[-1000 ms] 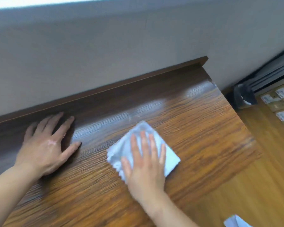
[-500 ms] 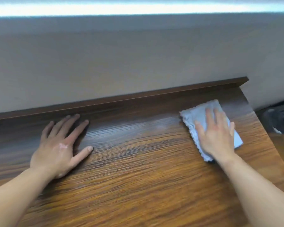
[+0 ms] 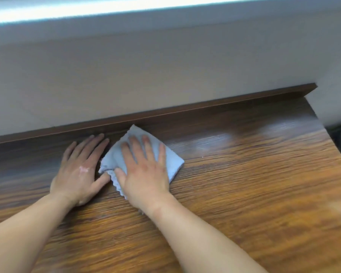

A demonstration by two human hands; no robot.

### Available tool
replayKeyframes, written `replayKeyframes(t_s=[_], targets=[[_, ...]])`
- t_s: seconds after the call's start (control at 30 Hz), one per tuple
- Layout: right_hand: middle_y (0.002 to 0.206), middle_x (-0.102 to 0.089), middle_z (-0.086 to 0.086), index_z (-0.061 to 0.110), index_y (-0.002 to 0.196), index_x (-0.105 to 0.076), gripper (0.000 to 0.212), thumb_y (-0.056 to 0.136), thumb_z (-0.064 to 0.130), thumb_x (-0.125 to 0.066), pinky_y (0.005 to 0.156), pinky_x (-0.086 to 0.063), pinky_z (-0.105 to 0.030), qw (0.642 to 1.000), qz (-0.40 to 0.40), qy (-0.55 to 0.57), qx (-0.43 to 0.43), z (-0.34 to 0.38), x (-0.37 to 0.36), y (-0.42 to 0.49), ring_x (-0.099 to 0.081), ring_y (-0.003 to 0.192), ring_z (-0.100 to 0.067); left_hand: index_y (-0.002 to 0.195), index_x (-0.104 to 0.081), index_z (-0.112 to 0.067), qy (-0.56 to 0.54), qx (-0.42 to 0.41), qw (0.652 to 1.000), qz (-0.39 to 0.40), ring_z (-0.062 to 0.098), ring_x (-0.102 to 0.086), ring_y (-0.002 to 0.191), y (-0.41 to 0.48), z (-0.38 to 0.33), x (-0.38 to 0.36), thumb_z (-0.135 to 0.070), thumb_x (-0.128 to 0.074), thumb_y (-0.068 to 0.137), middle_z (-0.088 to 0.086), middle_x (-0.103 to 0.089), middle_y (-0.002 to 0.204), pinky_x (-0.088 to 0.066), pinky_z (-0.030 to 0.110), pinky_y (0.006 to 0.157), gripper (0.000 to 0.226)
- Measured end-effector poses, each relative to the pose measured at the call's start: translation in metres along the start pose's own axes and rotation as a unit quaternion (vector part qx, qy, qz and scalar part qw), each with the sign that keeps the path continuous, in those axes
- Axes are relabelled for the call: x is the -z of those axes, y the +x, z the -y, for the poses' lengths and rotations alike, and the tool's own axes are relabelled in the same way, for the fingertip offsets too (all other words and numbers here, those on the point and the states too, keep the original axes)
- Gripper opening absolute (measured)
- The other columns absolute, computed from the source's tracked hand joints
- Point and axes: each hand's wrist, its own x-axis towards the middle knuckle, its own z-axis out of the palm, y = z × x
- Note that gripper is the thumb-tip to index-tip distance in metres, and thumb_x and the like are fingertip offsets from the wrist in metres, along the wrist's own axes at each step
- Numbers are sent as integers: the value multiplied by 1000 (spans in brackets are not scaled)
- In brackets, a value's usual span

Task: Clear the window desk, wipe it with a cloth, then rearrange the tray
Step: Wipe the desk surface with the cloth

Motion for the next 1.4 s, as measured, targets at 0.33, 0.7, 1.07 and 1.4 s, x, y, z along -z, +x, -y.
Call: replayKeyframes(t_s=[0.33,0.7,1.07,1.4], targets=[[161,-34,-9,23,154,-37,79,93,70,-21,115,-22,-67,931,-41,-42,-361,-232,58,-97,-26,150,-33,154,-41,-17,14,4,1000,-5,31,-34,149,1,-4,3,-64,-40,85,7,-39,162,-23,53,121,84],[154,-48,4,41,144,-50,77,75,70,-69,107,-36,-53,995,-42,-94,-8,37,-39,-242,-36,148,-24,154,-43,-18,-14,-5,1000,2,30,-30,151,1,-3,3,-68,-34,83,6,-36,164,-19,55,122,87],[164,-26,-16,16,155,-33,85,90,68,-19,118,-15,-65,877,-68,-15,-476,-157,39,-151,-18,153,-34,153,-45,-27,-2,46,998,31,33,-32,149,-119,96,21,-72,-30,92,9,-40,161,-25,58,119,77],[158,-32,-18,14,152,-34,69,99,56,-25,112,-18,-68,949,-64,-39,-306,34,-11,32,-23,148,-35,150,-49,-29,-23,157,987,17,32,-31,150,-229,199,26,-75,-26,93,9,-39,161,-22,58,121,77]])
